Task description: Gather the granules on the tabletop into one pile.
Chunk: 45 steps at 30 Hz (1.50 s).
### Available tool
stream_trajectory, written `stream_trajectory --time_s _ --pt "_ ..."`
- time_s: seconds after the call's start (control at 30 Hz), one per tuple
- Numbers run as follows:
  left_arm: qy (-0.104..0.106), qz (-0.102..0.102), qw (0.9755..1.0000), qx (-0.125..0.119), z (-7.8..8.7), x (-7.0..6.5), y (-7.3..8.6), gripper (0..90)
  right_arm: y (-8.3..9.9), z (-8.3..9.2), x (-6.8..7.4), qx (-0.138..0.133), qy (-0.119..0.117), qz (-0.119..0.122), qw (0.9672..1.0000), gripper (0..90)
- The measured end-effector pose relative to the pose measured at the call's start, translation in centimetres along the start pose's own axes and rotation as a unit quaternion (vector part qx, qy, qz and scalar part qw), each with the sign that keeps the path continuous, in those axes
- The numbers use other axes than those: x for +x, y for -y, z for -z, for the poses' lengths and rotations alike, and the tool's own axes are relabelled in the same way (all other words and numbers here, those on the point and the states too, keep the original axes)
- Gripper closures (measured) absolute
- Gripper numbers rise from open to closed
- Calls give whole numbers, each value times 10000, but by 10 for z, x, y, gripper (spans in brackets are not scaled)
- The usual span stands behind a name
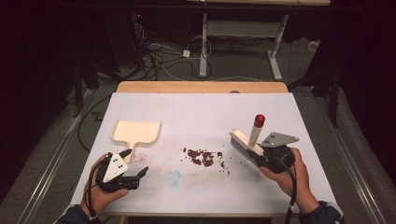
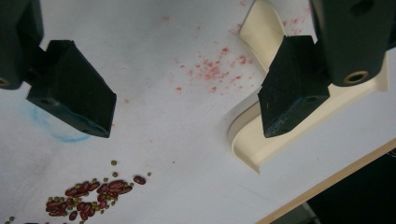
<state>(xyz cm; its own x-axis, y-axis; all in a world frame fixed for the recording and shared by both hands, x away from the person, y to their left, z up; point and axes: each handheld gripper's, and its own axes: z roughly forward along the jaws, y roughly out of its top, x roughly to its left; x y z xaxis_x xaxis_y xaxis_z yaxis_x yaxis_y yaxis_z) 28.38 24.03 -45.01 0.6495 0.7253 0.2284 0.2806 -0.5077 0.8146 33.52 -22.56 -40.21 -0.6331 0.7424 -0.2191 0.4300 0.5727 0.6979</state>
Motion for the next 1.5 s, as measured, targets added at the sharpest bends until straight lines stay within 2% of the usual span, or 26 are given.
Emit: stream_trajectory --time_s 0.03,0.1,0.13,0.17,0.2,0.23,0.3,0.33,0.4,0.5,0.53,0.7,0.77,0.9,1.0,1.07,1.13,1.17,1.2,1.23,1.27,1.3,1.37,1.43,1.5 --pt "1 -17 10000 8 -1 0 0 184 0 0 0 0 0 0 10000 675" --pt "7 -19 10000 10 -2 -1 -1 184 3 -10 3 225 329 18 9992 675" --pt "11 -28 10000 21 -3 -1 -2 184 4 -15 5 213 340 -52 9992 676" --pt "15 -41 10000 36 -3 -1 -2 184 0 -20 14 192 282 -99 9994 676" --pt "12 -46 10000 45 -4 -1 -2 184 -2 -23 20 195 380 -4 9991 676" --pt "9 -47 10000 53 -4 -1 -2 184 -2 -23 20 195 380 -4 9991 676" --pt "2 -24 10000 51 -5 -2 -2 185 -10 -33 37 179 487 36 9986 675" --pt "-3 -25 10000 62 -5 -2 -2 185 -10 -33 37 179 487 36 9986 675" --pt "-7 -24 10000 74 -6 -2 -2 187 -16 -40 48 149 587 42 9982 674" --pt "-4 -18 10000 67 -6 -2 -2 187 -28 -49 61 62 588 31 9982 675" --pt "1 -15 10000 62 -6 -2 -2 188 -36 -54 69 -28 458 -28 9989 675" --pt "27 -17 10000 63 -6 -3 -2 188 -49 -64 83 -121 376 43 9992 675" --pt "39 -11 10000 57 -6 -2 -2 187 -53 -67 88 -156 420 141 9989 675" --pt "41 -24 10000 84 -6 -2 -1 187 -59 -65 89 -246 421 237 9985 676" --pt "32 -19 9999 98 -6 -2 -1 187 -60 -56 81 -386 357 237 9983 675" --pt "20 -16 10000 90 -5 -2 -1 187 -60 -45 74 -519 204 221 9982 675" --pt "3 -17 10000 81 -5 -3 -1 187 -57 -31 65 -709 -96 293 9970 675" --pt "3 -22 10000 82 -4 -3 0 186 -54 -18 54 -853 -508 394 9943 675" --pt "0 -30 10000 92 -4 -2 0 186 -54 -18 54 -853 -508 394 9943 675" --pt "-14 -28 9999 98 -4 -2 0 186 -48 -5 44 -1102 -962 628 9872 675" --pt "-27 -29 9999 107 -4 -2 0 186 -48 -5 44 -1102 -962 628 9872 675" --pt "-31 -26 9999 111 -4 -2 0 186 -44 0 40 -1188 -1151 891 9822 675" --pt "-54 -22 9999 105 -3 -2 0 186 -33 9 34 -1249 -1578 1292 9710 674" --pt "-61 10 9999 102 -3 0 0 186 -20 12 27 -1185 -2108 1559 9577 674" --pt "-69 47 9999 104 -4 1 0 186 -7 13 23 -1134 -2563 1912 9407 674"
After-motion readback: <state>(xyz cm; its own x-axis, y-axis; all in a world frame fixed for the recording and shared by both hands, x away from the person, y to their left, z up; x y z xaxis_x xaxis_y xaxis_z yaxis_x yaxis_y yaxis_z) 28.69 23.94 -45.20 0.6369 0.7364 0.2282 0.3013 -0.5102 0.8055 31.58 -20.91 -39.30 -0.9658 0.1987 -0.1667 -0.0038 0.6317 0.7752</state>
